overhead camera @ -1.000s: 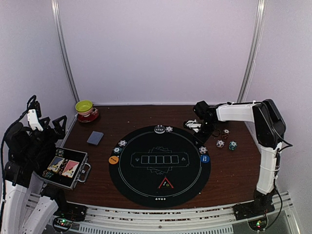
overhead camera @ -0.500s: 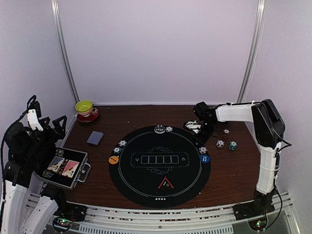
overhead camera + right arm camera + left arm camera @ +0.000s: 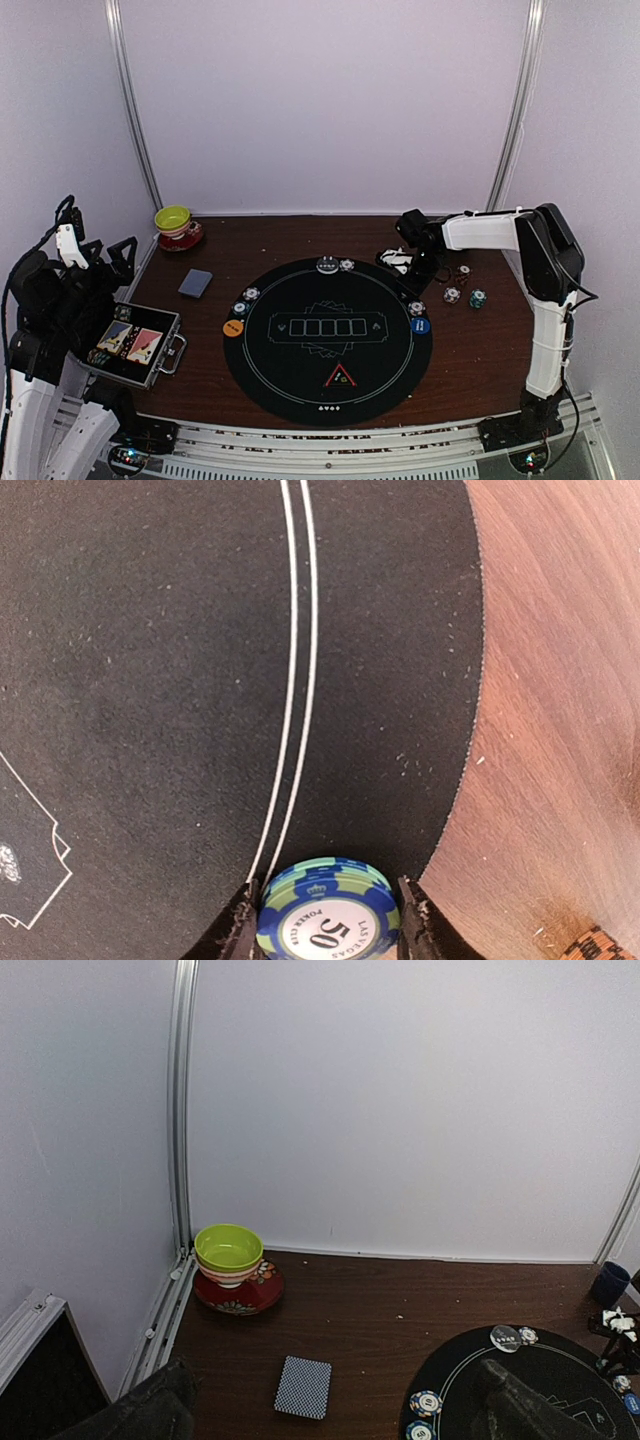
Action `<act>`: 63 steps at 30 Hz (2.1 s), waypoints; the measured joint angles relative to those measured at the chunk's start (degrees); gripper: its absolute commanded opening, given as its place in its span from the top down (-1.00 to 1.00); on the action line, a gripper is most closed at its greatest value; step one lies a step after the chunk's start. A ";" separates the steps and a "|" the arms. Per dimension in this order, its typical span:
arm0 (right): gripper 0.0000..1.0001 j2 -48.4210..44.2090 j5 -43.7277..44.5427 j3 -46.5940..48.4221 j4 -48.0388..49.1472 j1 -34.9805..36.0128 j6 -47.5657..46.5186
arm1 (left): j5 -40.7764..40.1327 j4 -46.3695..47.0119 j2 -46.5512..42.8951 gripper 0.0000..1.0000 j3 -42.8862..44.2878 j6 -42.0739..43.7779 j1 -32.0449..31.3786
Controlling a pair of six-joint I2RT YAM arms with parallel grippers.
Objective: Distribute texas hold em gaming equipment
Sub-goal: Place the poker chips pile in the small blind area, then pick up the pile of poker chips from the pile of poker chips.
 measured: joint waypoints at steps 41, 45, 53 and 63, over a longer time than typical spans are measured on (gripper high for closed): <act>-0.76 -23.19 -3.80 -18.38 0.35 -23.87 2.47 | -0.04 0.00 -0.26 -0.96 0.00 0.00 0.00; -0.71 -21.20 -2.51 -18.40 1.51 -24.17 2.21 | -0.04 0.00 -0.26 -0.96 0.00 0.00 0.00; -0.64 -18.82 -0.42 -19.15 2.64 -24.46 2.10 | -0.15 0.00 -0.28 -0.96 0.00 -0.02 0.00; -0.51 -17.70 0.68 -19.15 3.87 -24.94 2.12 | -0.15 0.00 -0.33 -0.96 0.00 0.00 0.00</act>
